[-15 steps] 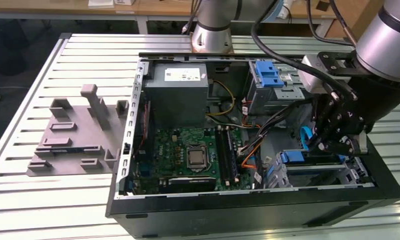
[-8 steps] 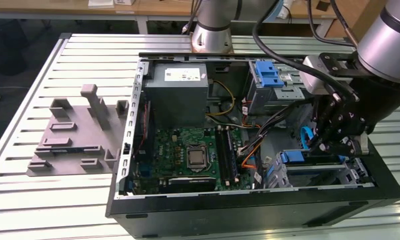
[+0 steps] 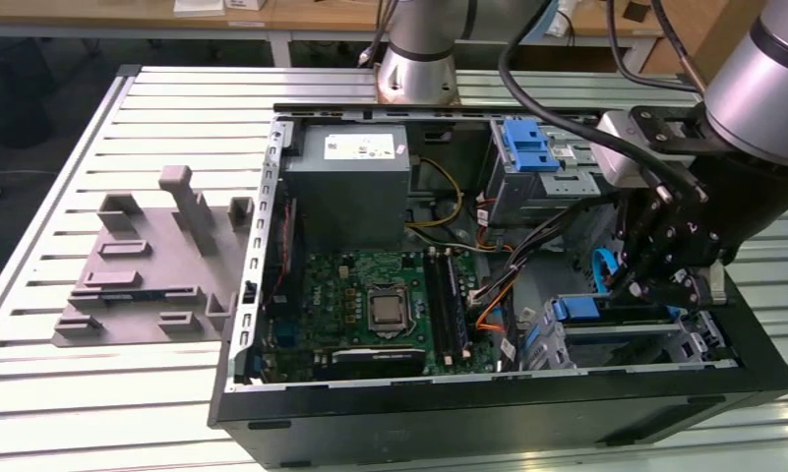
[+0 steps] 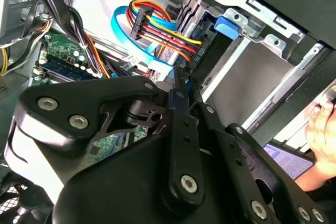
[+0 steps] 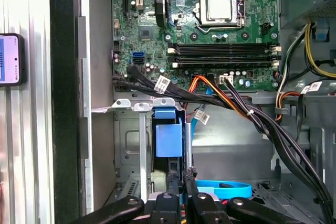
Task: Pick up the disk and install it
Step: 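Insert the second disk wire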
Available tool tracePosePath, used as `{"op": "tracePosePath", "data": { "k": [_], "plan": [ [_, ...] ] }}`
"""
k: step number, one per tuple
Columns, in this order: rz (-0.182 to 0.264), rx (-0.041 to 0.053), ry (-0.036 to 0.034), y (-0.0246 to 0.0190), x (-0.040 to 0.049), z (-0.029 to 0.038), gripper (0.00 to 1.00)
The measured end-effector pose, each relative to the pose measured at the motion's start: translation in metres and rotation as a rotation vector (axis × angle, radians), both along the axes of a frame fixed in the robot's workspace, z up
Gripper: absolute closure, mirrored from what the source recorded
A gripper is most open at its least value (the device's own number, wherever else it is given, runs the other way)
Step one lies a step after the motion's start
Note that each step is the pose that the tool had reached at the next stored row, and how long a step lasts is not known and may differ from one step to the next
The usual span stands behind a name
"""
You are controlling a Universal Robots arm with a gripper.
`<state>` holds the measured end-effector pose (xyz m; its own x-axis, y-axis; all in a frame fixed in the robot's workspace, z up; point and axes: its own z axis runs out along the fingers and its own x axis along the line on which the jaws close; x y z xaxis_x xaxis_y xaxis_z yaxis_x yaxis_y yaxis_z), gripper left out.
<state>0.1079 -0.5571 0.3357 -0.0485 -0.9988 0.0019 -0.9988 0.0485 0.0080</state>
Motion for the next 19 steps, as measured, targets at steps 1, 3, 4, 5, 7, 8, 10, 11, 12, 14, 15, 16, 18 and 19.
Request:
{"op": "tracePosePath", "data": {
  "k": [1, 3, 4, 5, 7, 8, 10, 11, 12, 14, 15, 16, 18, 19],
  "plan": [
    [0.000, 0.0023, 0.0000, 0.0000, 0.0000, -0.0002, 0.84],
    [0.000, 0.0041, 0.0000, 0.0000, 0.0001, -0.0005, 0.84],
    [0.000, 0.0042, 0.0000, -0.0001, 0.0001, -0.0007, 0.84],
    [0.000, 0.0042, 0.0000, -0.0002, 0.0001, -0.0009, 0.84],
    [0.000, 0.0041, 0.0000, -0.0004, 0.0000, -0.0012, 0.84],
    [0.000, 0.0039, 0.0000, -0.0005, 0.0000, -0.0012, 0.84],
    [0.000, 0.0038, 0.0000, -0.0005, 0.0001, -0.0015, 0.84],
    [0.000, 0.0038, 0.0000, -0.0005, 0.0001, -0.0017, 0.84],
    [0.000, 0.0042, 0.0000, -0.0005, 0.0001, -0.0022, 0.84],
    [0.000, 0.0041, 0.0000, -0.0006, 0.0001, -0.0024, 0.84],
    [0.000, 0.0040, 0.0000, -0.0006, 0.0001, -0.0024, 0.84],
    [0.000, 0.0039, 0.0000, -0.0007, 0.0001, -0.0025, 0.84],
    [0.000, 0.0043, 0.0000, -0.0008, 0.0001, -0.0032, 0.84],
    [0.000, 0.0043, 0.0000, -0.0008, 0.0001, -0.0035, 0.84]
  ]
}}
